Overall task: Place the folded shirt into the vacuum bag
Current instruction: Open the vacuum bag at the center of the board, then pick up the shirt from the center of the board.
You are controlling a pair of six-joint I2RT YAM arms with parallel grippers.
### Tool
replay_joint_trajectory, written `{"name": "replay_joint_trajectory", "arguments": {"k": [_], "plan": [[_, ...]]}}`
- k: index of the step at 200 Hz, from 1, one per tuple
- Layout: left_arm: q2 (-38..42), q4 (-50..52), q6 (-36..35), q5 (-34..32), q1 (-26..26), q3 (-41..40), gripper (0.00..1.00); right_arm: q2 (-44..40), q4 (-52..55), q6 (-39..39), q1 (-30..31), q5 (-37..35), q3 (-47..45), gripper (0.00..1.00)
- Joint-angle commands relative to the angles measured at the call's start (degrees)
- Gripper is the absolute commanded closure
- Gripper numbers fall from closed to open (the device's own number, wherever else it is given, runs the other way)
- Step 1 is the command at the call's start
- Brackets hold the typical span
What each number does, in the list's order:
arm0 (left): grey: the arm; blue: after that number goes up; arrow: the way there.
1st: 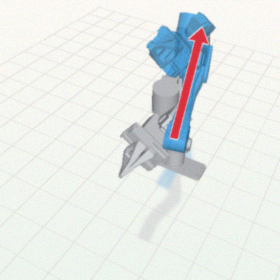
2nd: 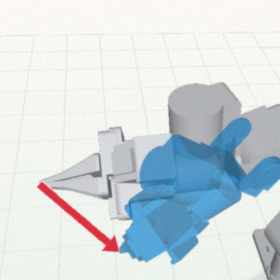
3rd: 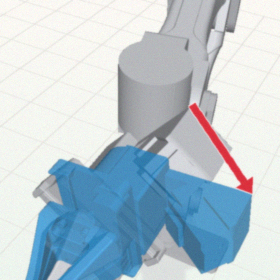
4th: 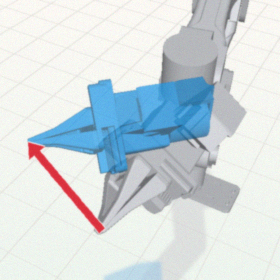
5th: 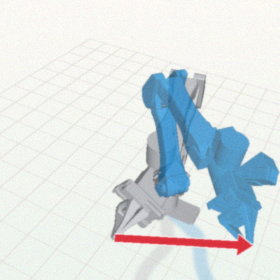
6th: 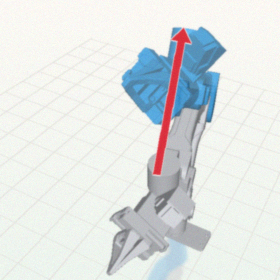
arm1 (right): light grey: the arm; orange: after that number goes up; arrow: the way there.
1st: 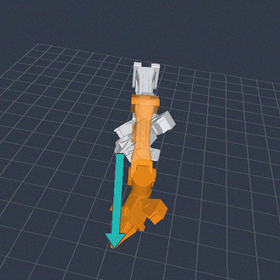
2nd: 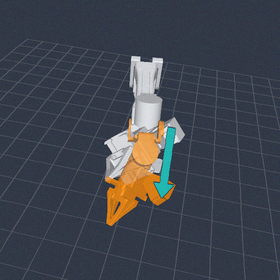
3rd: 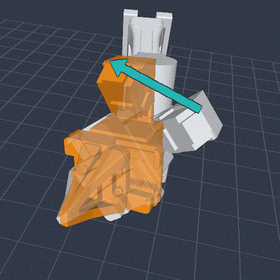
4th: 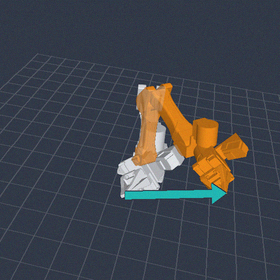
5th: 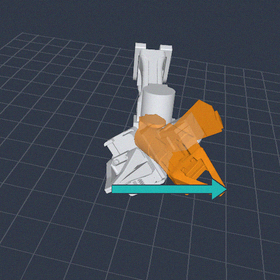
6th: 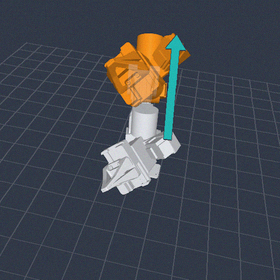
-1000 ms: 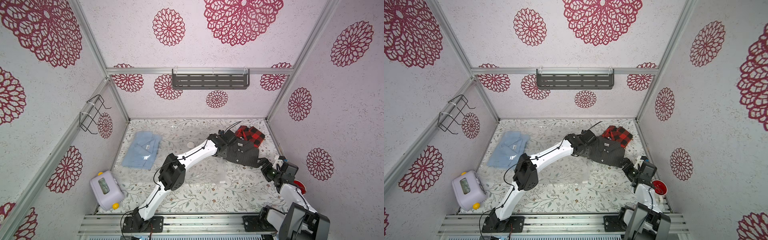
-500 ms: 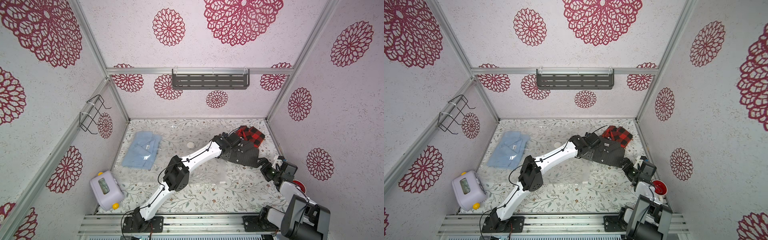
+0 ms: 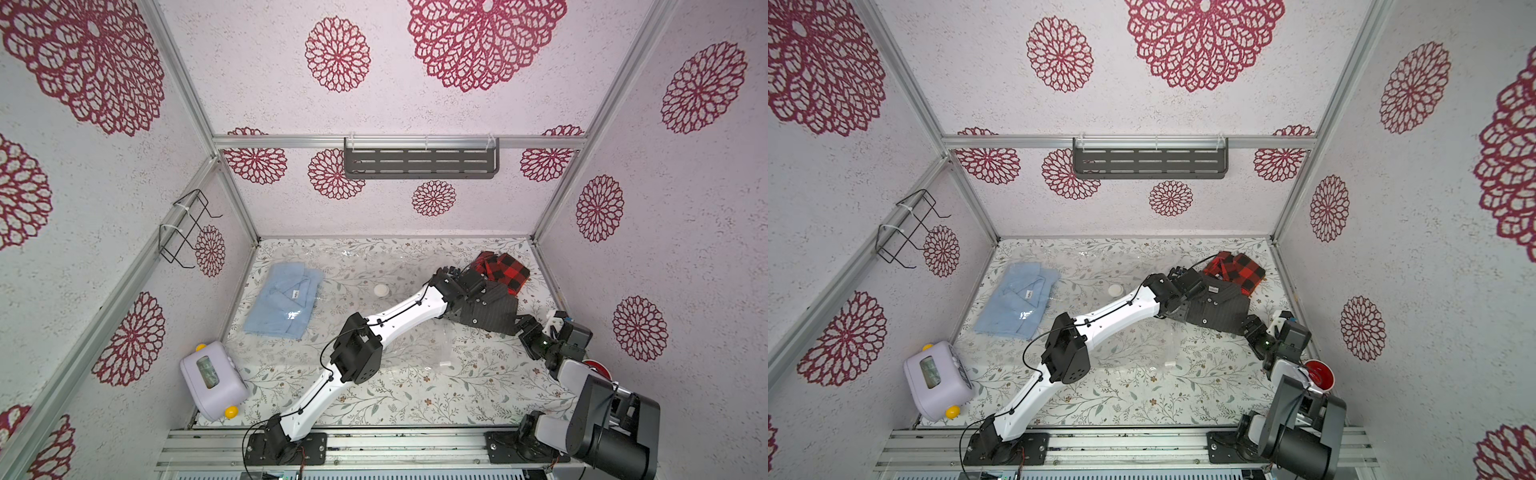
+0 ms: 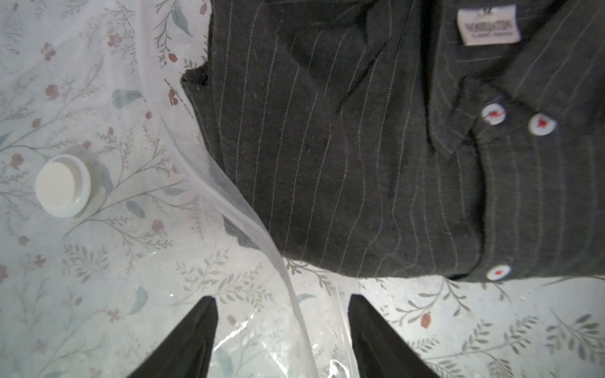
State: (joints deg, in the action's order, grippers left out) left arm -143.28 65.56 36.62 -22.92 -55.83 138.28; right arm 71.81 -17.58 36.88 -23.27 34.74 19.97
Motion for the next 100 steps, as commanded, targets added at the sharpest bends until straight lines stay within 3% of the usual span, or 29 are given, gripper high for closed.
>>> {"name": "replay_joint_trajectory", "arguments": {"k": [1,43,61,100], "plan": [[-1.1,0.8,-0.3,-2.6,0.3,0.6,0.49,1.4,-4.7,1.1,1.1,0.3,-0.4,0.14],[1.1,-1.2,0.1,-1.8,0.3,-2.4,0.88,7.3,-9.3,2.1,2.1,1.7,0.0,0.11],[2.7,-2.0,0.2,-1.6,0.2,-3.6,1.00,9.8,-10.4,2.4,3.0,1.8,0.6,0.09],[5.2,-2.2,0.5,-1.7,-0.1,-4.8,1.00,14.0,-13.9,4.3,5.1,1.9,1.3,0.12]]}}
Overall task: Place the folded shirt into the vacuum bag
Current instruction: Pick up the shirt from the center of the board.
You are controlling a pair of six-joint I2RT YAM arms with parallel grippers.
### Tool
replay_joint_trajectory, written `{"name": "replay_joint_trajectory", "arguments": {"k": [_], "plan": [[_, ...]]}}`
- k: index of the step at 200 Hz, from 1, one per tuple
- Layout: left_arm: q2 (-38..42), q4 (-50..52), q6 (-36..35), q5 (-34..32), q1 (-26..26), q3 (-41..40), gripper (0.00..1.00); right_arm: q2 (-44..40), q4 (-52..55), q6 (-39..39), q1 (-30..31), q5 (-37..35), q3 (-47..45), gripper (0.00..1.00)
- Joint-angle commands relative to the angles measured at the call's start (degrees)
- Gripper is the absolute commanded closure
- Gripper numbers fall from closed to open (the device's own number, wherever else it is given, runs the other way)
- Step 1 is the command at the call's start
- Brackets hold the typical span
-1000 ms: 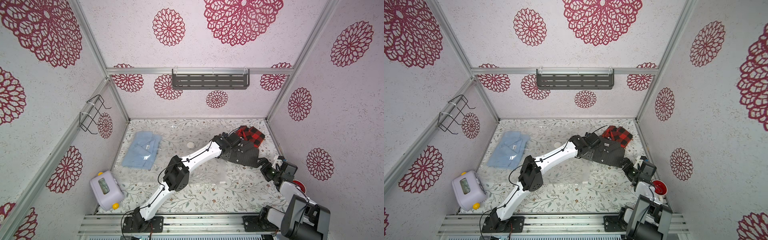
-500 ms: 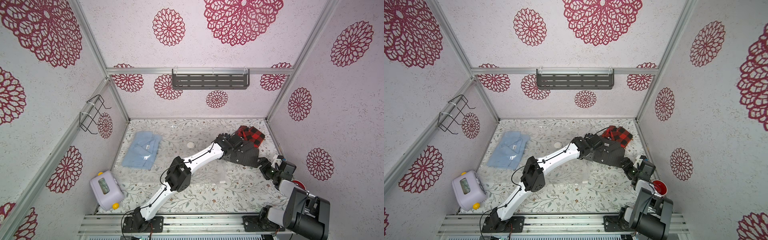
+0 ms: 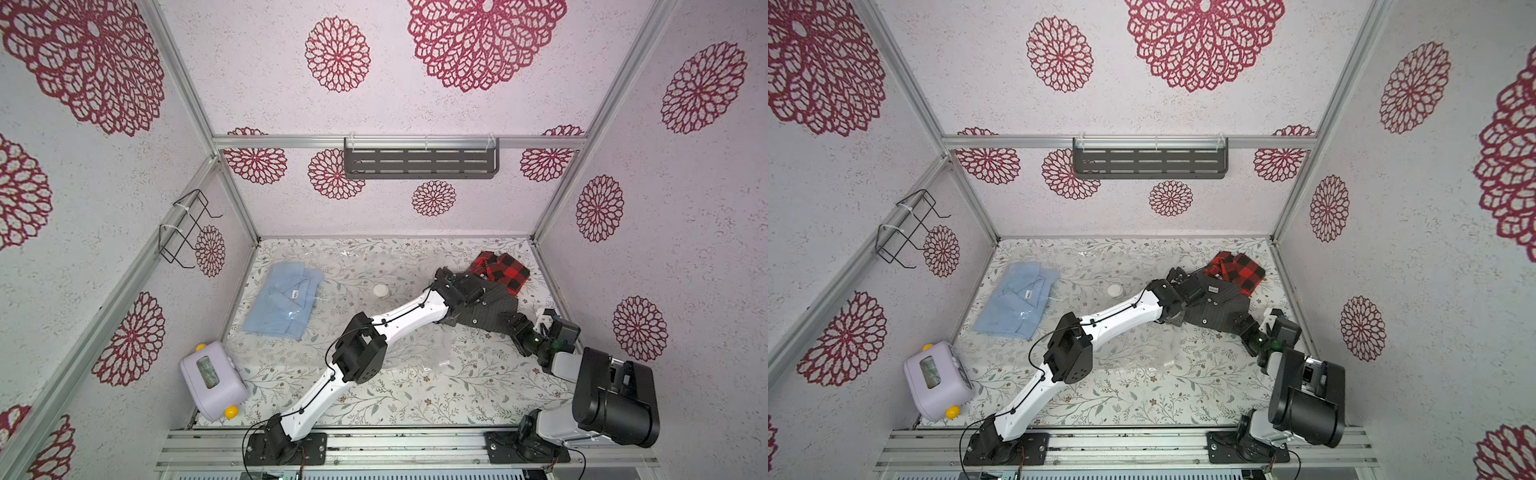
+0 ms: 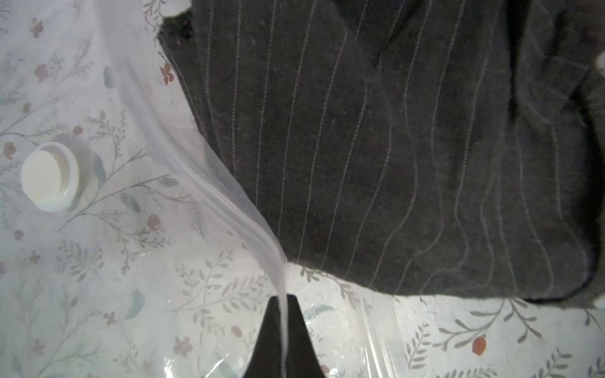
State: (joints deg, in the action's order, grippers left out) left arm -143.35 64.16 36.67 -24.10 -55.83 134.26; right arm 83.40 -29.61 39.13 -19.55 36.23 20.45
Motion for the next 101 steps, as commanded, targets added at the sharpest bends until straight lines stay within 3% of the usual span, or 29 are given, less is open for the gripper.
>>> {"name": "replay_joint_trajectory", "arguments": {"k": [1,55,101], "plan": [[5.4,-0.8,0.4,-0.5,0.0,-0.8,1.00,2.5,-2.0,2.2,1.5,0.4,0.9,0.12],[6.7,-1.9,0.9,0.2,-0.2,-2.1,1.00,0.9,-2.9,3.9,3.0,0.0,0.0,0.40],[6.4,-2.4,1.0,0.9,-0.2,-2.3,1.00,-6.6,2.2,2.7,5.2,-1.1,0.9,0.88]]}}
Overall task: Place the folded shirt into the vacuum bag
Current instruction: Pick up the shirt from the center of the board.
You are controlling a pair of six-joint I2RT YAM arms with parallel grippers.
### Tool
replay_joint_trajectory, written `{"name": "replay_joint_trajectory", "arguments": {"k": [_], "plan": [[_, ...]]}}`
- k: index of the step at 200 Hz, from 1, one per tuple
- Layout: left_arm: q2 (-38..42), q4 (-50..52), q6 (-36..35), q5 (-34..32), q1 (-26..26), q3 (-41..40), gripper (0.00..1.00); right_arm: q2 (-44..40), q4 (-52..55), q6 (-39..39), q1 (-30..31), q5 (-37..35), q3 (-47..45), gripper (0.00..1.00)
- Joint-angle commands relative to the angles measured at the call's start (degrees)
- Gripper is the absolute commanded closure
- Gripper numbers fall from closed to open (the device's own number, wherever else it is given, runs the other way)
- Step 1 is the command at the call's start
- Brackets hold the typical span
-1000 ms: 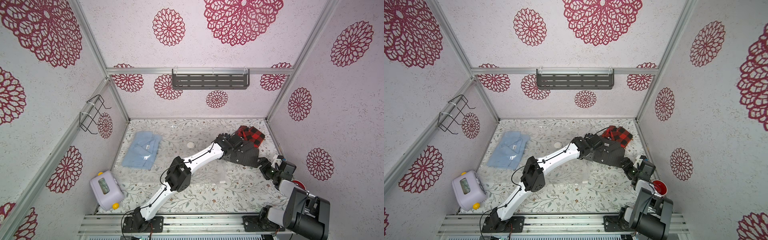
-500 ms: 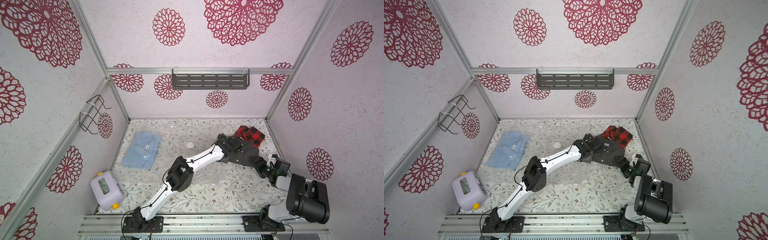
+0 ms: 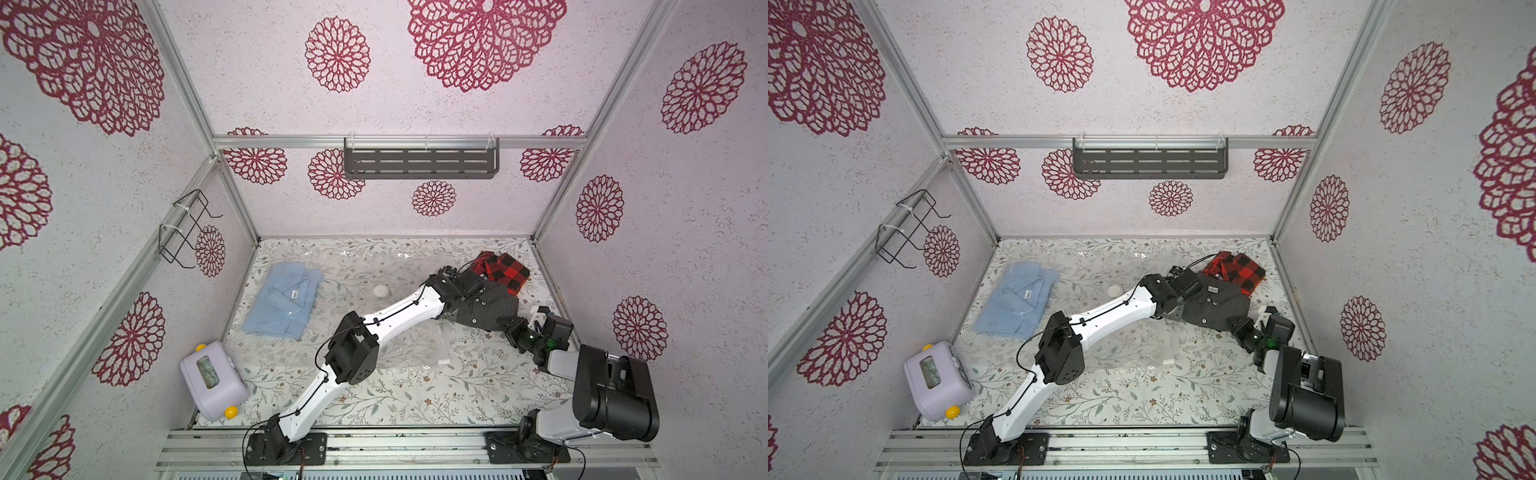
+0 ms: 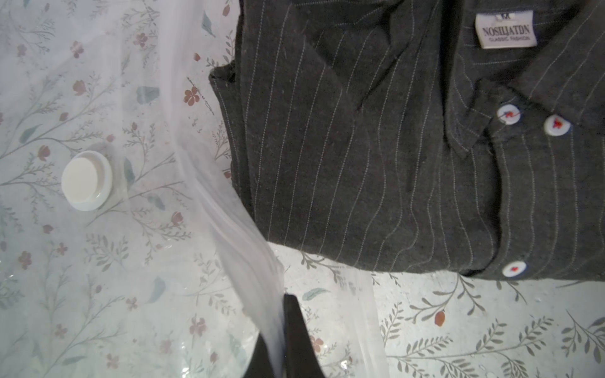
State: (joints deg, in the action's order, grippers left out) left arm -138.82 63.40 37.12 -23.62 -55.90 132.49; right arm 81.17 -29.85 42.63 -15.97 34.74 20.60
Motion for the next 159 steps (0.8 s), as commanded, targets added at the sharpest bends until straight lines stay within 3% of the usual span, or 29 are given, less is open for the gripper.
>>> {"name": "replay_joint_trajectory", "arguments": {"k": [1,23,68,159], "plan": [[1.9,-1.6,0.5,0.5,-0.2,-0.5,1.00,-4.5,2.6,-0.7,1.6,0.5,0.8,0.88],[2.2,-2.0,0.6,0.8,-0.1,-0.8,1.00,-8.1,5.6,-0.6,3.9,1.2,2.5,0.96],[2.6,-2.7,0.9,1.1,-0.3,-1.9,1.00,-13.4,9.6,0.9,8.3,1.9,5.7,0.98],[5.4,-4.2,1.5,1.1,-0.5,-7.1,1.00,-15.6,11.6,4.2,8.8,4.3,12.7,1.00]]}}
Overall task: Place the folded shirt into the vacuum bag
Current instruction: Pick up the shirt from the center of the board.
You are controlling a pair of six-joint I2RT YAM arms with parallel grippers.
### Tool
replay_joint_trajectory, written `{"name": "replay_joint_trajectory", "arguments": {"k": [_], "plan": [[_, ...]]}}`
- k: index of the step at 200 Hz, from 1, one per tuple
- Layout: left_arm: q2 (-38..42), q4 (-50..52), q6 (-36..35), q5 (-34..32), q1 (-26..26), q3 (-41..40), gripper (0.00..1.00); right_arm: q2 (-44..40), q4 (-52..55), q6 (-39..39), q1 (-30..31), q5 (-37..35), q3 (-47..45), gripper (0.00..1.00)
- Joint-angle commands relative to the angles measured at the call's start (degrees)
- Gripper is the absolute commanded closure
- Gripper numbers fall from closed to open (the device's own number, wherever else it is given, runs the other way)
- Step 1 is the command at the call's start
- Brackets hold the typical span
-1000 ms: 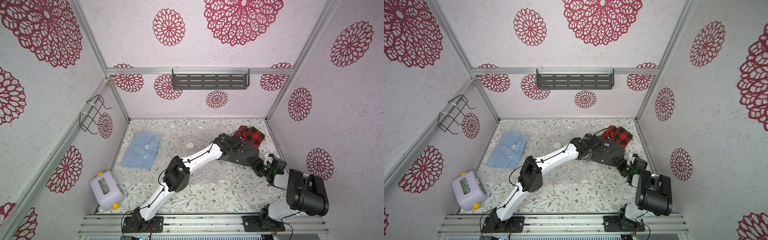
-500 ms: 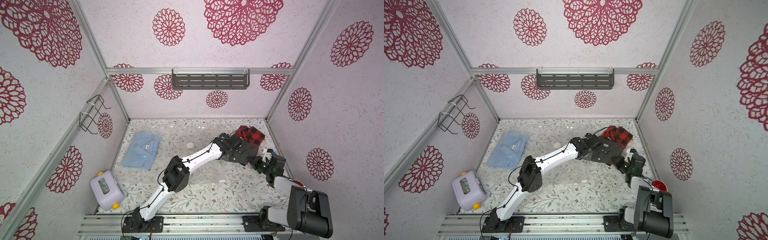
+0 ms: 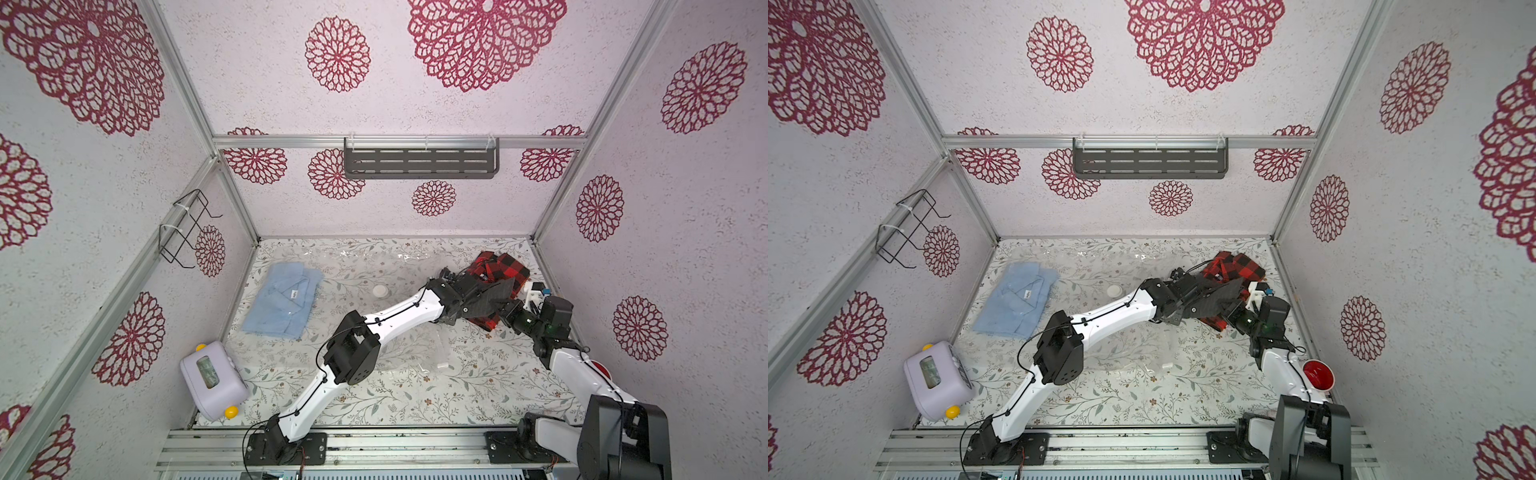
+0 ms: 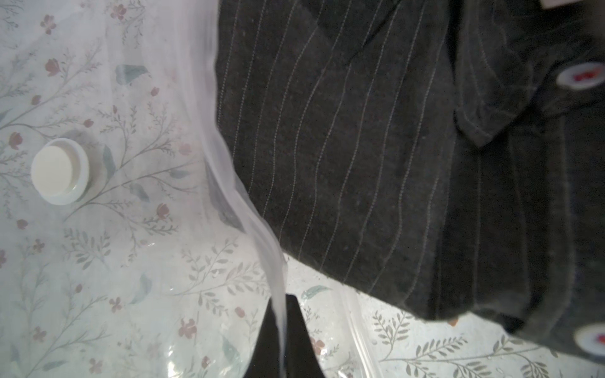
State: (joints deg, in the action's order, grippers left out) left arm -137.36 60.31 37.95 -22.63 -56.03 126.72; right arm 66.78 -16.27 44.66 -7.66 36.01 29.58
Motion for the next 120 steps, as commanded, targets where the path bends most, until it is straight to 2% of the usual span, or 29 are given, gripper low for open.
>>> {"name": "replay_joint_trajectory", "arguments": {"k": [1,75,120], "plan": [[3.9,-1.2,0.7,0.1,-0.4,-1.4,1.00,-1.2,-2.0,2.2,0.5,3.1,3.8,1.00],[4.6,-1.4,0.8,0.6,-0.6,-2.2,1.00,-2.1,-3.5,5.7,1.3,4.0,7.3,1.00],[5.9,-2.7,1.1,2.6,-0.7,-2.1,1.00,-2.5,-7.6,8.7,8.1,1.6,4.0,1.00]]}}
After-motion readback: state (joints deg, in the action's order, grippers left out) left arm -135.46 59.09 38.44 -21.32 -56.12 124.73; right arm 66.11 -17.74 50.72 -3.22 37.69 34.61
